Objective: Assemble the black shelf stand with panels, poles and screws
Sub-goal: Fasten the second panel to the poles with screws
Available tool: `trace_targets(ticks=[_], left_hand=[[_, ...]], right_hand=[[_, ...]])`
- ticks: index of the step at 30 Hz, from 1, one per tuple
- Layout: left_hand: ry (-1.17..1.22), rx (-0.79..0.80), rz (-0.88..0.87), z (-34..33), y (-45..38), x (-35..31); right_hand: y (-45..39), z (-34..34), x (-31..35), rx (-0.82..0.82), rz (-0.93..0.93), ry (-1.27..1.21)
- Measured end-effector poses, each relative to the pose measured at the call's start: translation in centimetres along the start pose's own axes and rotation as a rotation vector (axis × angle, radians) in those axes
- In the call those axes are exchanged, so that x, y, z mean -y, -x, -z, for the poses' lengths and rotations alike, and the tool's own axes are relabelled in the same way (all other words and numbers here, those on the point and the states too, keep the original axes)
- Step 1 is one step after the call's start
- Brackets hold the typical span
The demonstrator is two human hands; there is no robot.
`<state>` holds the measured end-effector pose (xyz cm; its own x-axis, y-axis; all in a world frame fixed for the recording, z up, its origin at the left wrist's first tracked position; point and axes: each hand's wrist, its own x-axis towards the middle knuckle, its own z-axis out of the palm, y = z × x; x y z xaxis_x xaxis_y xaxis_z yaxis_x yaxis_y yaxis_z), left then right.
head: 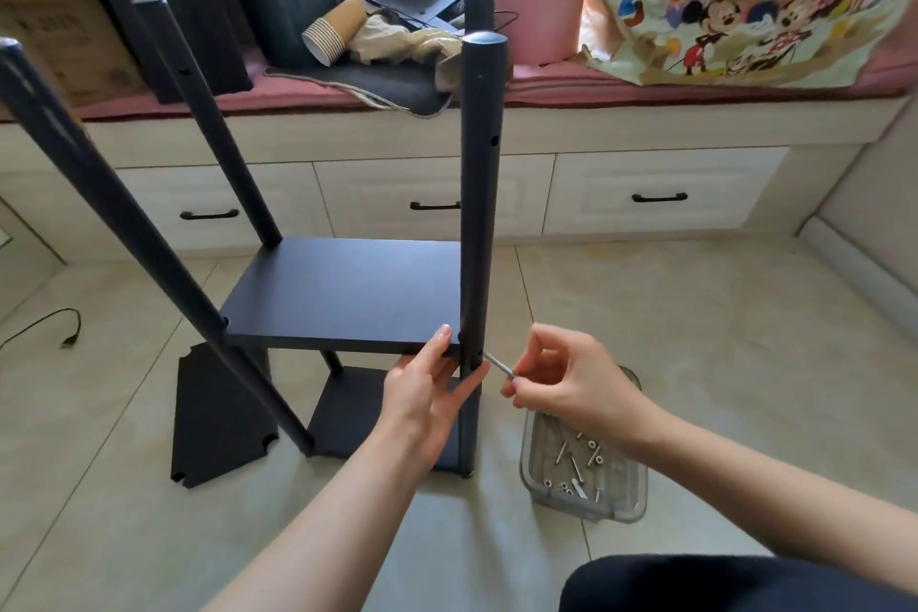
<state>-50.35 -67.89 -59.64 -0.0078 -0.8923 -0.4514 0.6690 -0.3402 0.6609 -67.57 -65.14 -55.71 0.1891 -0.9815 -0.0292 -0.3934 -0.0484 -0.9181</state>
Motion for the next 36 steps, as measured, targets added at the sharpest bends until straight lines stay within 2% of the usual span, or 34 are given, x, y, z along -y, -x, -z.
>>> trace_targets(ticks=[20, 36], left_hand=[[-0.023, 0.031, -0.019, 0.5, -0.7, 0.2], [-0.055, 0.064, 0.013, 0.6, -0.8, 0.1]], right_hand=[[-1.2, -2.0, -2.1, -0.084, -0.037, -0.168], [-2.5, -2.9, -2.2, -0.072, -0.042, -0.320]])
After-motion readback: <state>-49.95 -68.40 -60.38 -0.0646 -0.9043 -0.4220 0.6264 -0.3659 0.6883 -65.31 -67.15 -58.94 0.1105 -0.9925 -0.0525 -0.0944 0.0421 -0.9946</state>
